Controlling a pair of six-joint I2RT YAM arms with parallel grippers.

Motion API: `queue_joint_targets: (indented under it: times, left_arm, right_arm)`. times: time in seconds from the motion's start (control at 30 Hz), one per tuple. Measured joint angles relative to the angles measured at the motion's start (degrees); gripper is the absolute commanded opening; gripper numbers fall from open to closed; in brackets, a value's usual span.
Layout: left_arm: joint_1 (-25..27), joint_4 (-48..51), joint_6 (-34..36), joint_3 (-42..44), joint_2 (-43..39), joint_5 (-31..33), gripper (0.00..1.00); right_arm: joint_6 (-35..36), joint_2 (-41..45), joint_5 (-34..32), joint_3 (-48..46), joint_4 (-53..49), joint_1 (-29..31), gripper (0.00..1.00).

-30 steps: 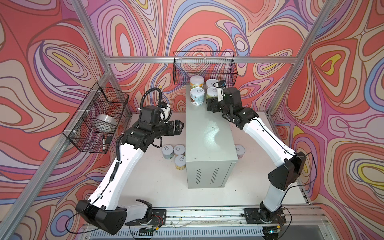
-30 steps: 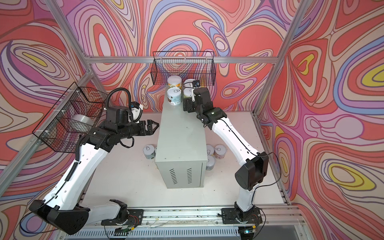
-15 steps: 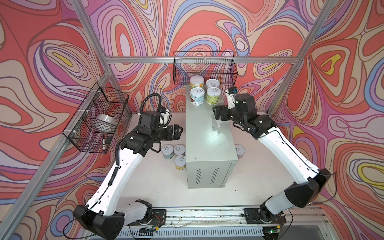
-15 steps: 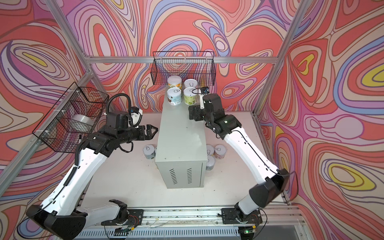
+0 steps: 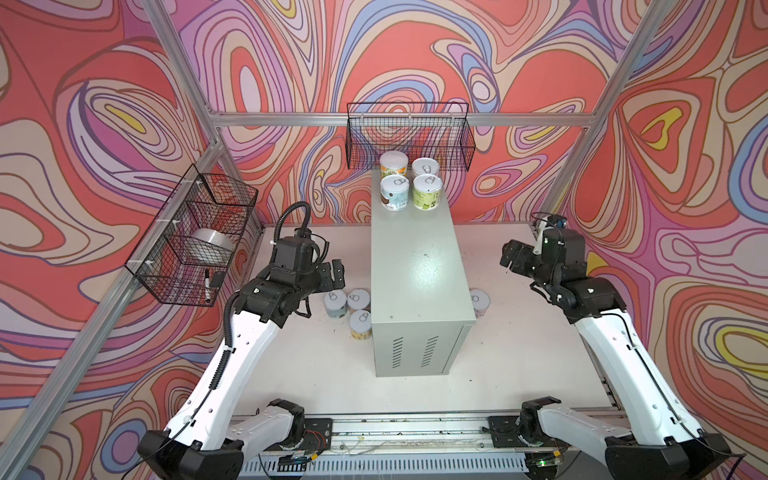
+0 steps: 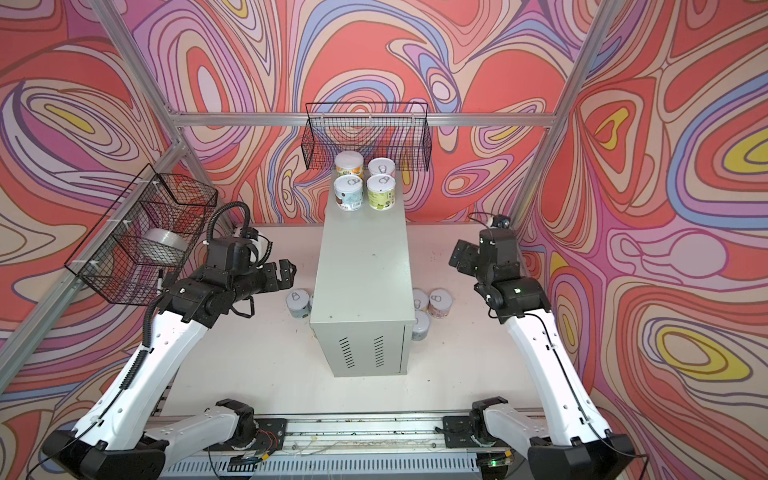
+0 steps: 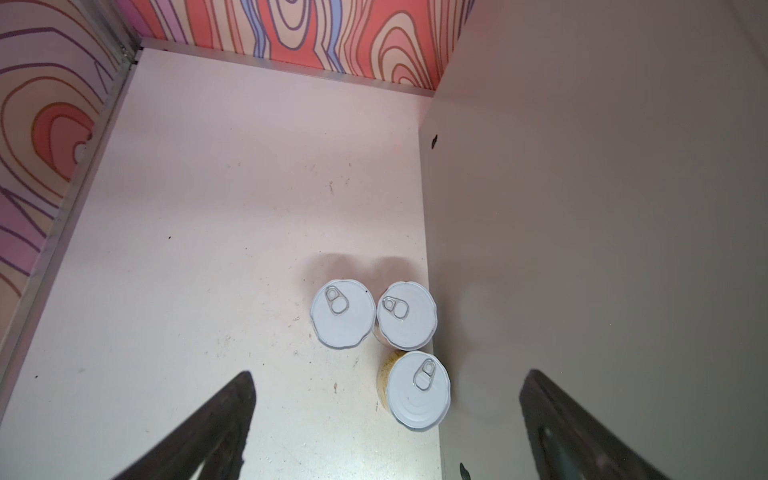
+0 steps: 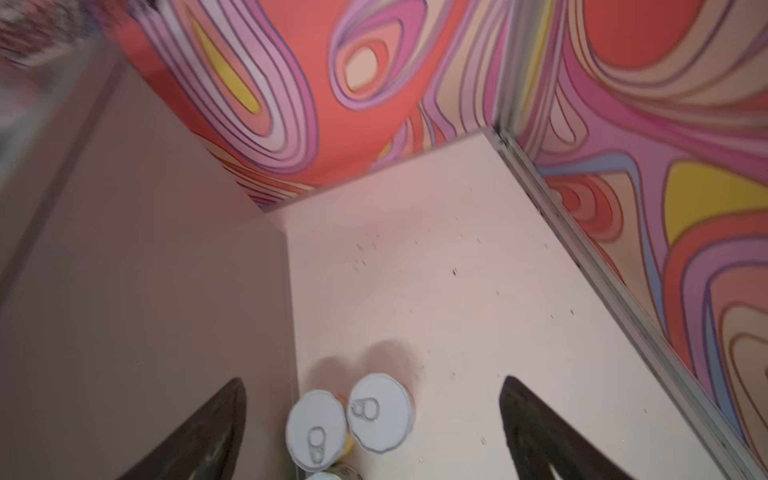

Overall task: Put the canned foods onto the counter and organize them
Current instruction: 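Release the green-labelled can and withdraw the right gripper toward its cans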

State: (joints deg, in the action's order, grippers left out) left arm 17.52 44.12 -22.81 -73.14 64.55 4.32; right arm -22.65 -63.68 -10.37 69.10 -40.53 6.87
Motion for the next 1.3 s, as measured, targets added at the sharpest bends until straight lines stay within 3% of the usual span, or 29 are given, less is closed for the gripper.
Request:
queue_joint_targets:
  times: [0.13,0.37,0.67,0.93,1.3]
  left_arm:
    - [-0.1,-2.1,-2.4,4.0,-0.6,2.1,1.00]
    - [-1.1,-0.2,-3.4,2.2,5.5,0.0,1.00]
    - [-1.1,-5.0,-4.9,10.1,7.4,-3.2,0.96]
    - [-1.1,-8.4,-4.8,15.6,1.7,-2.8,0.95]
    - [-0.9,-11.8,-4.4,14.7,5.0,-5.5,0.94]
  right_arm:
    - [-3.3,-0.4,4.4,-6.7,1.4,-3.9,0.98]
    - [-7.4,-5.5,8.4,-12.1,6.0,-4.5,0.98]
    - [-7.4,-2.3,8.7,-16.2,7.9,-4.5,0.98]
    - [-8.9,5.6,8.7,-21.6,6.7,-4.5,0.96]
    - [-8.6,0.9,9.6,-22.4,6.4,-4.5,0.96]
